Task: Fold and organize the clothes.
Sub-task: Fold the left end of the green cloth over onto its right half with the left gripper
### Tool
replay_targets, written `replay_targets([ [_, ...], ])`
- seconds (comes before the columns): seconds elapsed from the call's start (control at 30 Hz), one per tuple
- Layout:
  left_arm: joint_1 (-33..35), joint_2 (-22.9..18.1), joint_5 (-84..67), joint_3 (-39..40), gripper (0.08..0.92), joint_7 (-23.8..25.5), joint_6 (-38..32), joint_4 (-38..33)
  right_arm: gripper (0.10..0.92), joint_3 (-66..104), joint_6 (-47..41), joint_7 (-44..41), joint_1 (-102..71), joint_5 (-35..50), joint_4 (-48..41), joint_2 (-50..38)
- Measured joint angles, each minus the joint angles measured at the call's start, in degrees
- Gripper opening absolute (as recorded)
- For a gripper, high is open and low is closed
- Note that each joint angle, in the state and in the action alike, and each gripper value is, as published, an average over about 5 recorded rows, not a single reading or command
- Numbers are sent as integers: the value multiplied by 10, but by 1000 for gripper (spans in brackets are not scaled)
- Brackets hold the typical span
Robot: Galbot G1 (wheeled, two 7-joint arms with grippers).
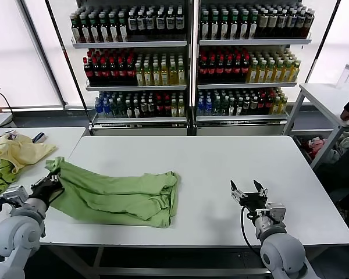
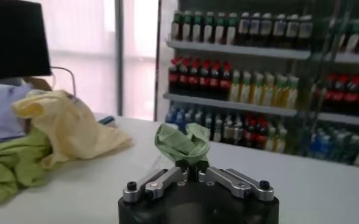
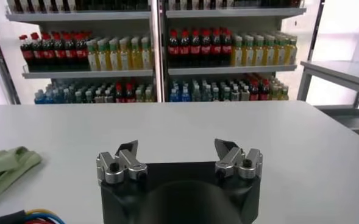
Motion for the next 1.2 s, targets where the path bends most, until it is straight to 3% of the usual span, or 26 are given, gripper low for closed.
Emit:
replay_targets([
  [0.37,-20,-67,-83,87,125,-22,11,-79,823,0,0,-1,-2,-6,2,0],
  [0.77,-82,-134,-38,231,131,-40,19,-30,823,-3,3,-2,3,-7,-8,2],
  [0.87,-98,-141,-21,258,184,-40,23,-16,823,-4,3,-2,5,-7,-11,1],
  [1.2,-110,-134,-1,310,474,-17,28,-37,823,-4,1,-3,8,-10,-18,1],
])
